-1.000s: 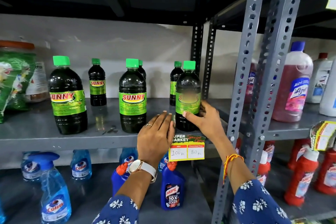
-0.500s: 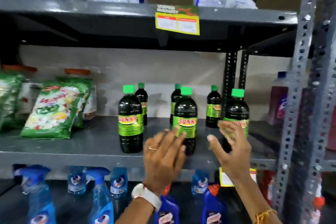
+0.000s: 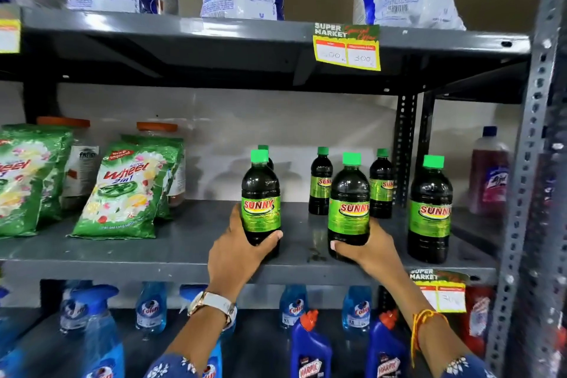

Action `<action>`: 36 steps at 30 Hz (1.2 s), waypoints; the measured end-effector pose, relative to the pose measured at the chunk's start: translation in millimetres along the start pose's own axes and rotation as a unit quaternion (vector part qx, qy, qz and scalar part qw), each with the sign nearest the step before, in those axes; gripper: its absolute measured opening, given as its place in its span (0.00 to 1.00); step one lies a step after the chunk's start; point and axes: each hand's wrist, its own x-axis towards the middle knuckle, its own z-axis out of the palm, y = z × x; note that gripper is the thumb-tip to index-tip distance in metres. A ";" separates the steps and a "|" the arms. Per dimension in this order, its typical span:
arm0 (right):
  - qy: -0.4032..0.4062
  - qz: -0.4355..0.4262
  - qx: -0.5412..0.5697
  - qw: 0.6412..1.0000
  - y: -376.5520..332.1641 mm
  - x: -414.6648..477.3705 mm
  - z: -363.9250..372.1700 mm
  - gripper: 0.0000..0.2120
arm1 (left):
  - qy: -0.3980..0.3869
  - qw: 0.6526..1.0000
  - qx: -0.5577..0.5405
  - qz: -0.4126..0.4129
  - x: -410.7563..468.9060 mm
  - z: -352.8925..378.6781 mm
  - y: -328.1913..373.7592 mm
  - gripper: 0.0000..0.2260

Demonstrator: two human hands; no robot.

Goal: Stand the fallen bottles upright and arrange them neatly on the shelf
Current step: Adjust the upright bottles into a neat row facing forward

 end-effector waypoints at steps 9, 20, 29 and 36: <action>0.013 0.001 -0.025 1.000 7.2 5.7 2.0 0.26 | 0.028 0.999 0.004 0.023 0.6 4.4 -1.3 0.35; 0.009 -0.009 -0.037 0.999 7.7 4.4 1.4 0.27 | 0.001 1.000 -0.002 0.018 -0.4 -1.5 2.4 0.31; -0.002 -0.007 -0.016 1.000 13.1 6.9 -1.0 0.28 | -0.013 1.000 0.016 -0.001 -1.8 -4.0 4.1 0.32; 0.096 -0.090 0.044 0.990 20.2 -21.7 -36.0 0.46 | 0.052 0.993 -0.099 0.023 -11.3 -4.7 0.1 0.47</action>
